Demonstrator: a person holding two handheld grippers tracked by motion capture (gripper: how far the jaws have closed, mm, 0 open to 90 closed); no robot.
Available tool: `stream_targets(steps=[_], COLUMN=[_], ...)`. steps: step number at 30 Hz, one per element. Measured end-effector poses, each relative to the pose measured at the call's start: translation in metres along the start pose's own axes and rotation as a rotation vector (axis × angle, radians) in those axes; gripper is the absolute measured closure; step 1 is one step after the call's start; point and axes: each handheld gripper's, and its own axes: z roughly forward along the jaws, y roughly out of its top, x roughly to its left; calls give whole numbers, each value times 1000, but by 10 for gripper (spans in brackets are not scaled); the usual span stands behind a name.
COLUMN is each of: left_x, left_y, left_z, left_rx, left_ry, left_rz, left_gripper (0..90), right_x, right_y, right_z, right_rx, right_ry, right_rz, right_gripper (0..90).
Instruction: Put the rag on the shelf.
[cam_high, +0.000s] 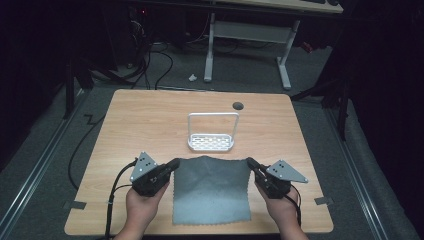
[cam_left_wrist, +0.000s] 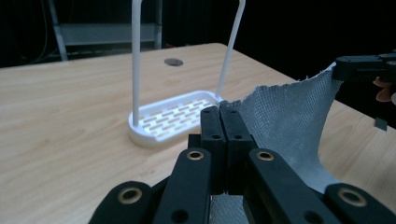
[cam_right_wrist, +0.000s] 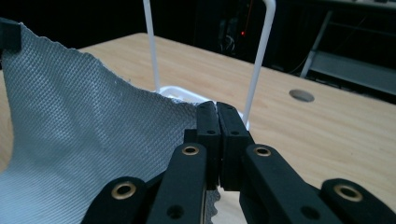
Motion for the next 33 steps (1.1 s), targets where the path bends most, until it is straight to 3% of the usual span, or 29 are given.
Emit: stream_targets(steps=[9,21,33], left_x=[4,9,17], left_y=[27,49,65], left_z=[2,6,10], left_rx=[-43,-81,-113], left_ry=[17,33,54], left_rz=[33,60,72], left_gripper=[894,894,895], right_x=[-12,-17,-22], right_y=[22,45,62], right_z=[-2,-6,3], right_rx=[-62,-115,-144], right_ry=[-25,-42,-61], right_rz=[11,-10,-10], right_gripper=[898,898,900])
